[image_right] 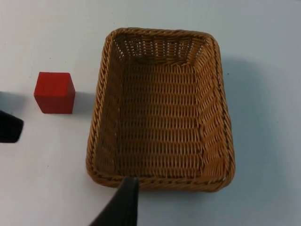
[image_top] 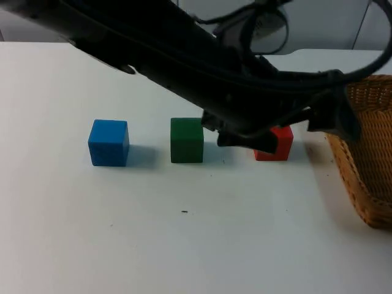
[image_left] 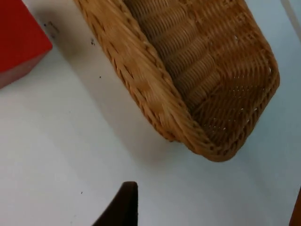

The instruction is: Pick up the basket with the left hand and place the blue cube into the basket with the right hand.

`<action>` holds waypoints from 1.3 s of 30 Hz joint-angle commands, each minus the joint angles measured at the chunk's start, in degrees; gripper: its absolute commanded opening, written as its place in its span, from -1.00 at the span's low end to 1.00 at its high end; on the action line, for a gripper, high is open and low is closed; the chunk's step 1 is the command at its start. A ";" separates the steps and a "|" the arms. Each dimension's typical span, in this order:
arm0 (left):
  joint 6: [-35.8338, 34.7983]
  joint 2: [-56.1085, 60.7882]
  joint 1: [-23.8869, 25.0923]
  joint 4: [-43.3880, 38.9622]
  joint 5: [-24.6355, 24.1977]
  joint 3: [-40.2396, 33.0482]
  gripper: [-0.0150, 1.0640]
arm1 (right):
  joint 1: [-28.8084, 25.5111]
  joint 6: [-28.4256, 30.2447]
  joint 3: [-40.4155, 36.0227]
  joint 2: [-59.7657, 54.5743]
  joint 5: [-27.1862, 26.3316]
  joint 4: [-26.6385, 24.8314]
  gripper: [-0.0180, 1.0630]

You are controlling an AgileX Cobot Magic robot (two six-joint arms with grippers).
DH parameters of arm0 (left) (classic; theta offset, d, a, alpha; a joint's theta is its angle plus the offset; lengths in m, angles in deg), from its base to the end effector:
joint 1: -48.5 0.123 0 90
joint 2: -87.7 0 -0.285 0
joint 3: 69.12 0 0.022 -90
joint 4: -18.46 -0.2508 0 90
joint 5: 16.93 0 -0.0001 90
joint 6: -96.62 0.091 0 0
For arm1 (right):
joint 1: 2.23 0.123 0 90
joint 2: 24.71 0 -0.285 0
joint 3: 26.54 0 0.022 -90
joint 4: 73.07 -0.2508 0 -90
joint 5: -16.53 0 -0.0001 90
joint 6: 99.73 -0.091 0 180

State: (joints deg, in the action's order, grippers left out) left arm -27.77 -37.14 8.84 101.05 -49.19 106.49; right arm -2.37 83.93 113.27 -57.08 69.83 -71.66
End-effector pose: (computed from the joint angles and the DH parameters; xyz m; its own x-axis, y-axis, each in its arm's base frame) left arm 0.2976 -0.3094 0.1618 -0.8426 0.2215 -0.4909 0.5219 0.5608 -0.6427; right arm 0.0656 -0.0020 0.3184 -0.5853 -0.0771 -0.8071 -0.0276 0.9968 -0.0752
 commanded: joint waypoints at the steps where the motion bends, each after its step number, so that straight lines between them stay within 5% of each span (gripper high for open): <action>1: -3.92 -3.23 -1.33 -2.05 0.03 3.36 0.91 | -0.45 -0.08 0.40 -0.30 -0.56 0.24 0.92; 24: -36.91 -25.96 -6.76 -27.55 -3.38 35.08 0.91 | -0.45 -0.22 0.40 -0.30 -0.91 -0.49 0.92; 39: -41.58 -29.22 -7.43 -27.96 -3.51 39.08 0.68 | -0.45 -0.22 0.40 -0.30 -0.91 -1.73 0.91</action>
State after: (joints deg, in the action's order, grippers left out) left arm -68.76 -66.26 1.92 73.21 -52.76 145.06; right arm -2.37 83.71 113.27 -57.08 69.61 -73.07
